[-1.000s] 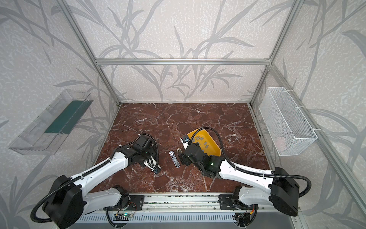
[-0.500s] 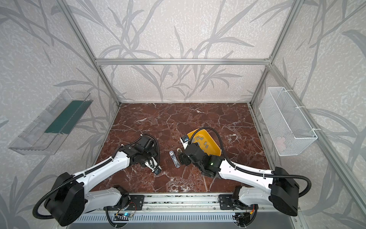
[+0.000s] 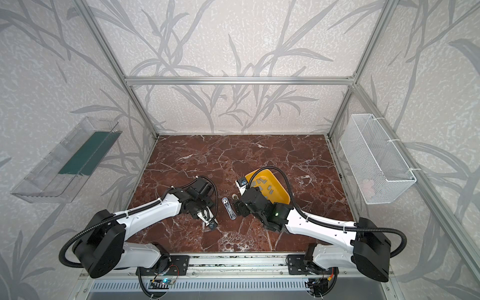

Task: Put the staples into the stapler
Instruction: 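Lower the left gripper and close it on the black stapler's end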

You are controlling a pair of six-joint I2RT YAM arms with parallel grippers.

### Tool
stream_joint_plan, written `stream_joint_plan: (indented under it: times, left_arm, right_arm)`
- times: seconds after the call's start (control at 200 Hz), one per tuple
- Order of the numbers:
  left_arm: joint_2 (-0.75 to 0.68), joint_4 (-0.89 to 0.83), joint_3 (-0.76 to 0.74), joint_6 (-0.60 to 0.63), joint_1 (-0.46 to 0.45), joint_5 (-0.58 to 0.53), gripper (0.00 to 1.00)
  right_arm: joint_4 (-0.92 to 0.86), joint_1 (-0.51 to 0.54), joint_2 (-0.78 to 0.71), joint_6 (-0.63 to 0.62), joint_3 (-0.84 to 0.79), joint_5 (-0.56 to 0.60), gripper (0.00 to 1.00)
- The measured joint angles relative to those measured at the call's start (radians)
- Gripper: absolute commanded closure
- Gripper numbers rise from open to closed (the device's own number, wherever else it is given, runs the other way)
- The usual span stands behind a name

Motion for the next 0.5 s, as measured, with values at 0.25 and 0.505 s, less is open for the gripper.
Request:
stream_joint_plan:
  times: [0.25, 0.505]
  left_arm:
    - [0.044, -0.032, 0.061, -0.029, -0.031, 0.002, 0.5]
    - [0.087, -0.068, 0.08, -0.04, -0.041, -0.007, 0.55]
  right_arm:
    - [-0.001, 0.0, 0.015, 0.002, 0.0, 0.0, 0.17]
    - [-0.001, 0.0, 0.015, 0.002, 0.001, 0.0, 0.16]
